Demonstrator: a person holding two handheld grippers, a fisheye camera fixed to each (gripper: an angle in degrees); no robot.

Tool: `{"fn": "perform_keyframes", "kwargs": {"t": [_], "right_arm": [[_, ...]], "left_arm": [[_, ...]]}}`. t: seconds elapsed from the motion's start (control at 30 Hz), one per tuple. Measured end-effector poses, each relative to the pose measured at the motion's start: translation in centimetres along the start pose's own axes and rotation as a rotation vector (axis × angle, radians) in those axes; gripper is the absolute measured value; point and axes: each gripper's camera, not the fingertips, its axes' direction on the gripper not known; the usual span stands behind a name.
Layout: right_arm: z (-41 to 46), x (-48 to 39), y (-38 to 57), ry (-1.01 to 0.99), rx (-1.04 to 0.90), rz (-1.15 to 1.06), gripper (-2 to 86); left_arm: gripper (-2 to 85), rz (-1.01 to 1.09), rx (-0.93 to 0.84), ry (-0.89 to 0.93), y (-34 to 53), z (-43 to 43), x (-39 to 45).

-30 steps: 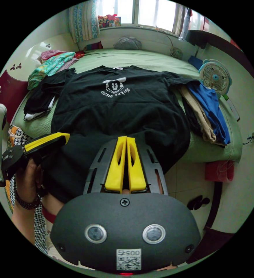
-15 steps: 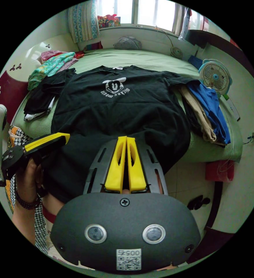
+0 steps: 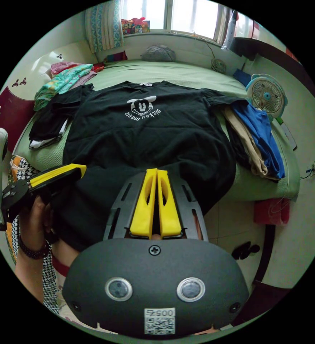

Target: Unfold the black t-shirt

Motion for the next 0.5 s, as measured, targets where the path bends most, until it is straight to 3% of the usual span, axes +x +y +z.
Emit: {"fn": "perform_keyframes", "kwargs": {"t": [0.5], "right_arm": [[0.06, -0.45, 0.04, 0.009, 0.002, -0.003, -1.0]], "left_arm": [[-0.6, -0.002, 0.004, 0.005, -0.09, -0.02, -0.5]]}}
